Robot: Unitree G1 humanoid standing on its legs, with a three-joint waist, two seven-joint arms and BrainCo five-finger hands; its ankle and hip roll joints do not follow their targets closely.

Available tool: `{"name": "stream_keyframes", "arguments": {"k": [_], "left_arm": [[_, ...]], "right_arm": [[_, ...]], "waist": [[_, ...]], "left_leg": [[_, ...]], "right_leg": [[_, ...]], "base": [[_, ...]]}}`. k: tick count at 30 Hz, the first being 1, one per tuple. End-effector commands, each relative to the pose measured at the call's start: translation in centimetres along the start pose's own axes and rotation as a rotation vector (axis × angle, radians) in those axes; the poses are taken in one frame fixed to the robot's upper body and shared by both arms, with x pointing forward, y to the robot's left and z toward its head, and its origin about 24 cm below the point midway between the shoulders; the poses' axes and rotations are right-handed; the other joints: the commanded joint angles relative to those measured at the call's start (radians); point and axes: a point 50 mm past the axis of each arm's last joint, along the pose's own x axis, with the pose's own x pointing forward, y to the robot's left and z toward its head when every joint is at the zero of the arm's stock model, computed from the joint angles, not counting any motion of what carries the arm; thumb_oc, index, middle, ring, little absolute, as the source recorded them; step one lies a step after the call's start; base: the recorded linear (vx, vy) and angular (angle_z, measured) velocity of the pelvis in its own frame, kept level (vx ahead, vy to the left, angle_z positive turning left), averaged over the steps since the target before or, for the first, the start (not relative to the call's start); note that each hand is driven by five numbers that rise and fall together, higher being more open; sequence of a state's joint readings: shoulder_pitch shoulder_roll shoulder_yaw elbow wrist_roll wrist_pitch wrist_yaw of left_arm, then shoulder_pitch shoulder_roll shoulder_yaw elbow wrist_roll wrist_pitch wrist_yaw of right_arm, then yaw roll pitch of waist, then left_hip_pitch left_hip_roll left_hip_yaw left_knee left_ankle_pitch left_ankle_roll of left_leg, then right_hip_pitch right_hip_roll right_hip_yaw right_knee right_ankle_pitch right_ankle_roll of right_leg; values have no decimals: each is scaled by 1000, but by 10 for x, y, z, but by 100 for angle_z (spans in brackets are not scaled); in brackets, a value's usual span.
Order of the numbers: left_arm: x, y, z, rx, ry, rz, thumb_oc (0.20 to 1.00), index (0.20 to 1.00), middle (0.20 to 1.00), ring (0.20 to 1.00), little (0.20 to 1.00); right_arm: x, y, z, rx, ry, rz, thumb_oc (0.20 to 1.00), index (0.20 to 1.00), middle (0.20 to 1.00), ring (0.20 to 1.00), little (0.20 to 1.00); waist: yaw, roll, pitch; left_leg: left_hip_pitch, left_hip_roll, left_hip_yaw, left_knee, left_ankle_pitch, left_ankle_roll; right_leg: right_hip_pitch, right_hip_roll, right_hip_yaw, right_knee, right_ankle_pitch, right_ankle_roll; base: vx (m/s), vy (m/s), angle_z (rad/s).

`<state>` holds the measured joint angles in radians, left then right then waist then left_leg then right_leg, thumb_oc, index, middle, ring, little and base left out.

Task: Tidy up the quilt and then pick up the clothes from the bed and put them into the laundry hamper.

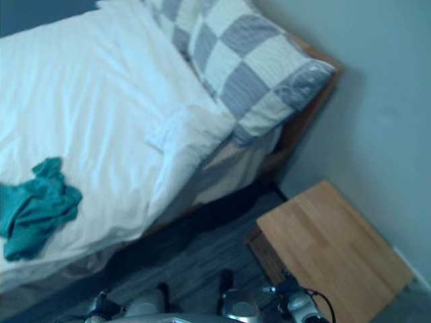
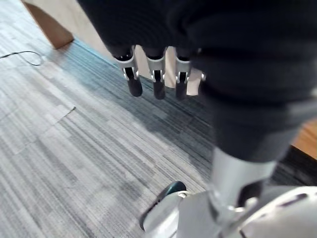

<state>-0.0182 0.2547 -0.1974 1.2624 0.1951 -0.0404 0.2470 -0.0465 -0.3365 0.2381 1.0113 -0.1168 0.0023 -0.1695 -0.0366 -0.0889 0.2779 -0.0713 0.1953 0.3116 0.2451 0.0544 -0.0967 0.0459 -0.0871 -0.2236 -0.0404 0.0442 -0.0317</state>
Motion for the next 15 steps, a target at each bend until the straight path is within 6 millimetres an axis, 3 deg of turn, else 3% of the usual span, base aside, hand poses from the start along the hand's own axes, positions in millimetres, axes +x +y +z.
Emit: {"name": "stream_keyframes", "arguments": {"k": [1, 2, 5, 6, 9, 10, 11, 13, 14, 15], "left_arm": [[5, 26, 15, 26, -85, 62, 1000, 1000, 1000, 1000, 1000], [4, 24, 7, 29, -65, 52, 1000, 1000, 1000, 1000, 1000], [1, 18, -8, 43, -28, 19, 1000, 1000, 1000, 1000, 1000], [1, 17, -7, 44, -29, 17, 1000, 1000, 1000, 1000, 1000], [0, 14, -14, 73, -8, -12, 1000, 1000, 1000, 1000, 1000], [0, 14, -14, 80, -3, -15, 1000, 1000, 1000, 1000, 1000], [1, 20, -16, 91, 8, -3, 1000, 1000, 1000, 1000, 1000], [1, 22, -17, 87, 9, 1, 1000, 1000, 1000, 1000, 1000], [2, 23, -14, 107, -7, -13, 1000, 1000, 1000, 1000, 1000], [2, 23, -14, 106, -8, -14, 1000, 1000, 1000, 1000, 1000]], "right_arm": [[-5, -72, 29, 115, -199, -247, 1000, 1000, 1000, 1000, 1000], [-9, -88, 35, 120, -248, -295, 1000, 1000, 1000, 1000, 1000], [-30, -142, 62, 94, -407, -487, 1000, 1000, 1000, 1000, 1000], [-30, -142, 61, 93, -406, -489, 1000, 1000, 1000, 1000, 1000], [-52, -184, 99, -9, -560, -648, 1000, 1000, 1000, 1000, 1000], [-56, -192, 107, -23, -587, -677, 1000, 1000, 1000, 1000, 1000], [-68, -208, 136, -66, -679, -742, 1000, 1000, 1000, 1000, 1000], [-72, -212, 146, -91, -706, -761, 1000, 1000, 1000, 1000, 1000], [-84, -224, 165, -137, -771, -804, 1000, 1000, 1000, 1000, 1000], [-84, -224, 165, -137, -771, -804, 1000, 1000, 1000, 1000, 1000]], "waist": [[-49, 15, -3], [-53, 28, -15], [-54, 39, -39], [-56, 41, -40], [-48, 34, -40], [-47, 29, -35], [-48, 19, -8], [-44, 16, -3], [-42, 10, 1], [-45, 13, 2]], "left_leg": [[75, 65, 302, -16, -110, -13], [97, 61, 321, -75, -95, -19], [111, 15, 256, -164, -73, -17], [111, 12, 253, -168, -71, -16], [145, -22, 238, -229, -84, 16], [156, -32, 233, -245, -89, 25], [166, -34, 212, -257, -92, 36], [171, -33, 207, -262, -94, 37], [172, -34, 168, -274, -91, 26], [173, -31, 166, -274, -90, 24]], "right_leg": [[61, -89, -44, 79, -186, 181], [63, -90, -73, 84, -183, 185], [52, -118, -123, 146, -176, 196], [50, -120, -126, 151, -178, 197], [-14, -168, -138, 326, -159, 231], [-42, -186, -129, 394, -136, 248], [-116, -186, -60, 526, -87, 285], [-143, -177, -25, 548, -100, 292], [-143, -129, 52, 425, -170, 273], [-136, -126, 48, 417, -169, 271]], "base": [[92, 36, 181], [83, 113, 178], [82, 122, 100], [19, 114, 41], [68, 162, 86], [64, 127, 46], [36, 72, 36], [73, -35, 76], [126, -95, 79], [135, -124, 67]]}}
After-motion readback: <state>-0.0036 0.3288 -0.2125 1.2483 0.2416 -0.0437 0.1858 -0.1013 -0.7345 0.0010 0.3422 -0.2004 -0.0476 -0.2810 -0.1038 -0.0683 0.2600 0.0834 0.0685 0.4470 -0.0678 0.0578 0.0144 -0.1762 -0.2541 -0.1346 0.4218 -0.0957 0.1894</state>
